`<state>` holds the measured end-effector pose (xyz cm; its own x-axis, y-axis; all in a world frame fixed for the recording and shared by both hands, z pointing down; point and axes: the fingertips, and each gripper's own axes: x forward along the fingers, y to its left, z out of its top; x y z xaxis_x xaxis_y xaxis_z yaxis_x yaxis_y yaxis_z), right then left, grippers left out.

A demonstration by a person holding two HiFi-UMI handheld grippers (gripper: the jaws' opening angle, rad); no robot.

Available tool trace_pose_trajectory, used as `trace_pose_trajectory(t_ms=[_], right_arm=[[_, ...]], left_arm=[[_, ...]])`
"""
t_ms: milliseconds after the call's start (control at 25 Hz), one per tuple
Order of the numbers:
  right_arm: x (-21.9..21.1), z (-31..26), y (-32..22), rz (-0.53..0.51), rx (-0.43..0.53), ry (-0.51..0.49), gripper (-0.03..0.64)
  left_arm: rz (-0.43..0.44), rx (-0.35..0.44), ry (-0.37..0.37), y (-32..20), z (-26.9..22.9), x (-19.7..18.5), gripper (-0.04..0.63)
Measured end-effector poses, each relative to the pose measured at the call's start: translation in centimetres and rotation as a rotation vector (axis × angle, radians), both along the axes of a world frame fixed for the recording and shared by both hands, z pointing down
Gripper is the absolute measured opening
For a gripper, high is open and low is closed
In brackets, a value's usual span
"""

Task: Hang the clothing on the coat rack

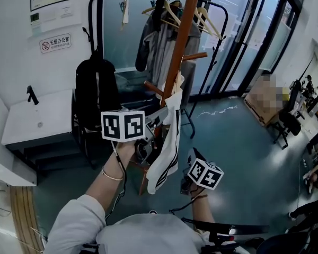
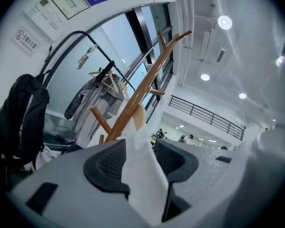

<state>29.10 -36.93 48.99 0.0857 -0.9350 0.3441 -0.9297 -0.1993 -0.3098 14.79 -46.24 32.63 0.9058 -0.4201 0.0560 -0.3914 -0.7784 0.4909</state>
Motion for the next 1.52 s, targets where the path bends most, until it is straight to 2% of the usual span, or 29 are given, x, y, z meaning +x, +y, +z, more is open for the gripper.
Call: trace_pose_trajectory(t_ms=[200,360,480,640,760,880,1080,1240,1520], right_arm=[[-2.3,0.6,0.5,-0.010,-0.010,-0.005,0.023],[-4.1,0.9,0.6,-0.013,-0.021,0.001,0.023],[-5.3,0.7,0.8,-0.008,-0.016,0.022,0.023],[-6.0,0.3,1.4,0.007,0.001,0.061,0.023],[-6.2,0.1,2.0,0.009,0.007,0.088,0.023],[-6.1,-0.2,2.2,-0.003,0.016,0.112,0.023],[-5.9,-0.7,1.7,-0.053,0.036,0.121,0.023],[-5.9,-1.8,1.8,-0.084,0.047,0.153,0.023],[-5.1,-2.9,1.5,-0.114,0.083,0.136,0.023]], left_arm=[[-0.124,0.031,-0.032,0.0,2.5,-3.7,0.187],[-0.246,0.090,-0.055,0.3,4.7,-7.1,0.185],[-0.300,0.132,-0.074,0.9,6.4,-9.4,0.131],[-0.333,0.159,-0.117,2.0,8.8,-10.6,0.068],[-0.337,0.154,-0.120,3.2,10.4,-10.9,0.014],[-0.355,0.161,-0.123,4.4,11.2,-11.0,0.008],[-0.430,0.197,-0.195,5.1,11.8,-11.6,0.008],[-0.442,0.184,-0.211,5.8,11.7,-11.4,0.008],[-0.467,0.189,-0.226,6.1,11.0,-10.5,0.008]])
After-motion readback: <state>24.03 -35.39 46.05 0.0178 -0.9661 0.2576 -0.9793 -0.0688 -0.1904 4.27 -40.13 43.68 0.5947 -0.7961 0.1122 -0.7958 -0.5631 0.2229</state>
